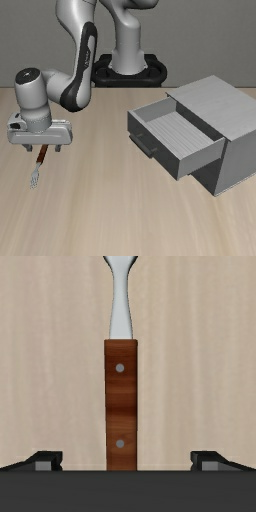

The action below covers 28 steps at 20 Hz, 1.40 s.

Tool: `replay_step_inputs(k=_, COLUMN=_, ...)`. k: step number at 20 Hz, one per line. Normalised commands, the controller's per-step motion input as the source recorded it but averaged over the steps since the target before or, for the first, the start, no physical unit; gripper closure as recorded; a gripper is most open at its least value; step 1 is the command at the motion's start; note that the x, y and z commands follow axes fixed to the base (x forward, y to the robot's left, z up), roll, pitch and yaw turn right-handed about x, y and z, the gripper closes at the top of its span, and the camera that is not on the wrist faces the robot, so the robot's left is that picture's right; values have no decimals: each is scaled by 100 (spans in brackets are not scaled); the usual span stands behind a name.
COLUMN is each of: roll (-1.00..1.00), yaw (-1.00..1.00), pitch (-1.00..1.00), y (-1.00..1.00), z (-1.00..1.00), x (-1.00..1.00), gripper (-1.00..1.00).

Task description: Pick up the fork and place it in the top layer of the cabinet

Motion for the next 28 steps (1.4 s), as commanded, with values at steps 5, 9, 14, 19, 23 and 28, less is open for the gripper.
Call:
replay_step_inputs(k=5, roll=0, yaw=0, pitch=0, y=0, z=0, x=0, gripper=100)
replay_step_inputs(k=9, roll=0, yaw=0, pitch=0, y=0, z=0, x=0, gripper=100)
replay_step_inputs(k=14, roll=0, yaw=0, pitch=0, y=0, z=100, x=0, gripper=100)
replay_step_inputs(k=19, roll=0, yaw=0, pitch=0, y=0, z=100, x=0, gripper=100)
replay_step_inputs(k=23, roll=0, yaw=0, pitch=0, y=0, z=100, x=0, gripper=100)
replay_step_inputs(k=28, roll=0, yaw=0, pitch=0, y=0, z=100, x=0, gripper=100)
